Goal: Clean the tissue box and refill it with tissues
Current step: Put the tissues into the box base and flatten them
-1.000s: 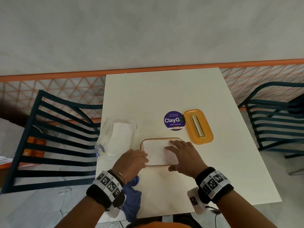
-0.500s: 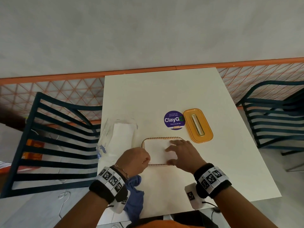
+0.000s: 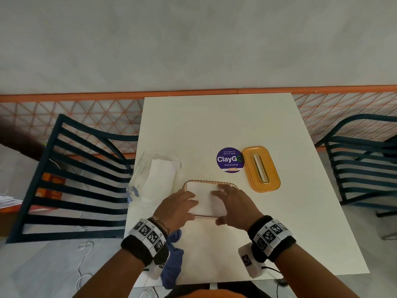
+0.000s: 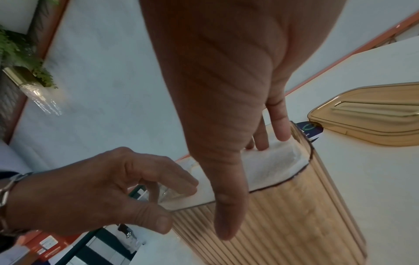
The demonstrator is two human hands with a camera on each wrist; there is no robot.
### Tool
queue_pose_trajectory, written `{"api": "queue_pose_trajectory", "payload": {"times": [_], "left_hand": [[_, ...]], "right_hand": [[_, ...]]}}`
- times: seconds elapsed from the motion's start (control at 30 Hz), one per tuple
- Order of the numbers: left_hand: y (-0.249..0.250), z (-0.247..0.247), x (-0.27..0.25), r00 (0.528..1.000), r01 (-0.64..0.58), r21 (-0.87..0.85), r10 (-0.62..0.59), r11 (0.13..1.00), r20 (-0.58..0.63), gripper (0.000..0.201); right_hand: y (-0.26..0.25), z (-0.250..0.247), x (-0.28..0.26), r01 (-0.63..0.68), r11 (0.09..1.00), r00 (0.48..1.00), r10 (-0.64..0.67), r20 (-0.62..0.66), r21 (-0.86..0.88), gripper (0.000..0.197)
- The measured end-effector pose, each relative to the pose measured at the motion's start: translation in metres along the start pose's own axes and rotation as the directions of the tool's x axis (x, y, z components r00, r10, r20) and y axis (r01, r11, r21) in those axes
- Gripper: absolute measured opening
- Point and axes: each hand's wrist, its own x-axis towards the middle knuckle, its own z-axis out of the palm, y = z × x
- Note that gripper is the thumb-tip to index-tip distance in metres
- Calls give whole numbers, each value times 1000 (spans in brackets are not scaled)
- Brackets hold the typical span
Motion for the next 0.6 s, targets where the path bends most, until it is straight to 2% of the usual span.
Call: {"api": "queue_pose_trajectory", "payload": {"times": [0.1,0.3,0.4,0.43,0.5,0.6], "left_hand": [[-3,3,3,1000,-1,-56,0,998,-16,35],[-5,-6,8,996,56,-113,-48,992,73,22],[-3,-9,7,997,77,-110,-76,991,16,21],[0,-11,5,995,99,-134,-102,986,-20,21],[3,-10,5,992,105,-156,-115,982,-57,39],[10,-7,7,997,69,-54,-70,996,-16,64]], "right_hand": [[4,-1,6,-3,1000,1000,3,25,-11,98],[11,-10,13,33,999,998,-32,54,-15,99],[13,-14,14,44,999,996,-42,72,-24,96],[14,-15,14,43,999,996,-42,76,-20,94],[16,-16,14,44,999,995,-43,87,-13,91],[17,-18,13,56,998,991,-52,121,-30,91]]}}
